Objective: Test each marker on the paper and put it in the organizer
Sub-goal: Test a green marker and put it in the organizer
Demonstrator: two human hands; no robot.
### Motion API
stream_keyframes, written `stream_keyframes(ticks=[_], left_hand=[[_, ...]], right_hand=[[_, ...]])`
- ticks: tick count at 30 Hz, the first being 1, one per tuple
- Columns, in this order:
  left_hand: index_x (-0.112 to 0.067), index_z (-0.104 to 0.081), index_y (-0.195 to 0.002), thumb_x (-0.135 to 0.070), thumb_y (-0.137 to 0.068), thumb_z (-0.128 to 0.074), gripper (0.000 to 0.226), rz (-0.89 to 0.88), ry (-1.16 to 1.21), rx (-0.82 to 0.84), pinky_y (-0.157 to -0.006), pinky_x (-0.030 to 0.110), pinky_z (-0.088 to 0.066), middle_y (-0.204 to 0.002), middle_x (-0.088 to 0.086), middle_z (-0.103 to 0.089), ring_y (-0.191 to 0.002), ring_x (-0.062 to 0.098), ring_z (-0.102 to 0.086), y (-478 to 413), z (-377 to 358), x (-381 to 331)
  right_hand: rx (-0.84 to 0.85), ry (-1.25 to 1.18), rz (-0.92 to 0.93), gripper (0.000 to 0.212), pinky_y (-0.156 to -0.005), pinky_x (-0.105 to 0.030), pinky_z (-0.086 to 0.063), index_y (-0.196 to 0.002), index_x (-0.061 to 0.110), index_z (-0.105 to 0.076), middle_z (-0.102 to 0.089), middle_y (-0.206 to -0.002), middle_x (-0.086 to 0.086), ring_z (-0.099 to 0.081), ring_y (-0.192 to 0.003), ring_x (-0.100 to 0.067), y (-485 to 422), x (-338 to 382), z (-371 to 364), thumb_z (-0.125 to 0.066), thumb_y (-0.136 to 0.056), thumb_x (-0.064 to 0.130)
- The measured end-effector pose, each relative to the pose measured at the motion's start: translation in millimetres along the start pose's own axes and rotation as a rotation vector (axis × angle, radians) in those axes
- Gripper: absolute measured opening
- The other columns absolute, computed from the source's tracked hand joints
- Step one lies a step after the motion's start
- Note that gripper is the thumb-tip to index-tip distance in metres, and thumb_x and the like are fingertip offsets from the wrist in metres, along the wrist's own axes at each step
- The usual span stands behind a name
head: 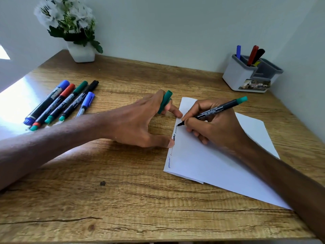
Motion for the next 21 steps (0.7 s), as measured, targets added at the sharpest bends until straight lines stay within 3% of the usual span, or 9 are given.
stream_keyframes(ticks=[4, 7, 10, 14, 17, 19, 21], left_hand=[[-0.021, -0.034, -0.119, -0.054, -0.08, -0.075, 0.065, -0.008, -0.009, 0.009, -0.075, -0.01, -0.03, -0.095, -0.064, -0.029, -0.101, -0.039, -0.029, -0.5, -0.8, -0.2], [-0.021, -0.035, -0.122, -0.059, -0.076, -0.073, 0.07, -0.016, -0.002, -0.002, -0.078, -0.006, -0.036, -0.109, -0.047, -0.035, -0.108, -0.035, -0.03, -0.8, 0.8, 1.3], [-0.025, -0.035, -0.121, -0.064, -0.072, -0.071, 0.072, -0.016, 0.01, 0.021, -0.08, -0.002, -0.04, -0.121, -0.044, -0.041, -0.112, -0.032, -0.033, -2.6, -1.3, 2.3], [-0.021, -0.045, -0.115, -0.064, -0.087, -0.064, 0.054, -0.043, 0.003, -0.123, -0.082, 0.016, -0.048, -0.122, -0.032, -0.059, -0.112, -0.011, -0.053, -4.4, 8.8, 4.0], [-0.017, -0.053, -0.107, -0.057, -0.103, -0.041, 0.042, -0.166, -0.059, -0.309, -0.079, 0.032, -0.05, -0.111, -0.01, -0.067, -0.1, 0.009, -0.063, 3.7, 26.0, -6.7], [-0.016, -0.058, -0.106, -0.052, -0.107, -0.03, 0.045, -0.18, -0.088, -0.367, -0.072, 0.028, -0.045, -0.095, -0.007, -0.064, -0.086, 0.009, -0.06, 7.2, 33.5, -8.7], [-0.017, -0.059, -0.105, -0.047, -0.108, -0.03, 0.042, -0.181, -0.111, -0.352, -0.069, 0.019, -0.042, -0.088, -0.017, -0.06, -0.082, 0.002, -0.056, 6.5, 33.7, -6.9]], right_hand=[[-0.009, -0.006, -0.021, 0.011, -0.035, -0.026, -0.042, -0.076, -0.001, -0.071, -0.066, -0.059, -0.016, -0.05, -0.036, -0.024, -0.8, -3.9, 0.0, -0.07, -0.086, -0.005], [-0.072, -0.106, -0.06, 0.009, -0.036, -0.027, -0.044, -0.08, -0.004, -0.071, -0.066, -0.063, -0.015, -0.051, -0.045, -0.029, -1.1, -8.1, 8.1, -0.067, -0.088, -0.008], [-0.163, -0.267, -0.111, 0.006, -0.038, -0.026, -0.044, -0.087, -0.006, -0.07, -0.067, -0.07, -0.016, -0.055, -0.056, -0.024, -0.1, -12.8, 21.3, -0.065, -0.089, -0.009], [-0.173, -0.342, -0.092, 0.01, -0.044, -0.029, -0.05, -0.101, -0.002, -0.067, -0.072, -0.081, -0.018, -0.063, -0.065, -0.025, -0.2, -9.6, 23.6, -0.069, -0.091, -0.003], [-0.185, -0.375, -0.027, 0.011, -0.046, -0.029, -0.052, -0.102, -0.002, -0.067, -0.072, -0.082, -0.018, -0.064, -0.065, -0.025, -0.8, -1.7, 27.9, -0.068, -0.091, -0.002], [-0.154, -0.405, 0.001, 0.011, -0.048, -0.031, -0.053, -0.103, -0.001, -0.069, -0.072, -0.085, -0.02, -0.065, -0.069, -0.027, -1.2, 3.2, 26.7, -0.067, -0.092, 0.001], [-0.092, -0.455, 0.015, 0.014, -0.049, -0.033, -0.053, -0.105, -0.001, -0.069, -0.071, -0.089, -0.022, -0.065, -0.073, -0.028, -0.6, 8.0, 21.6, -0.062, -0.095, 0.006]])
Point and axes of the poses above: each hand's wrist, its own y-axis away from the middle knuckle, its own z-axis out of the back of the hand, x = y × z, the point moved 10 cm from there along -y, towards the middle knuckle
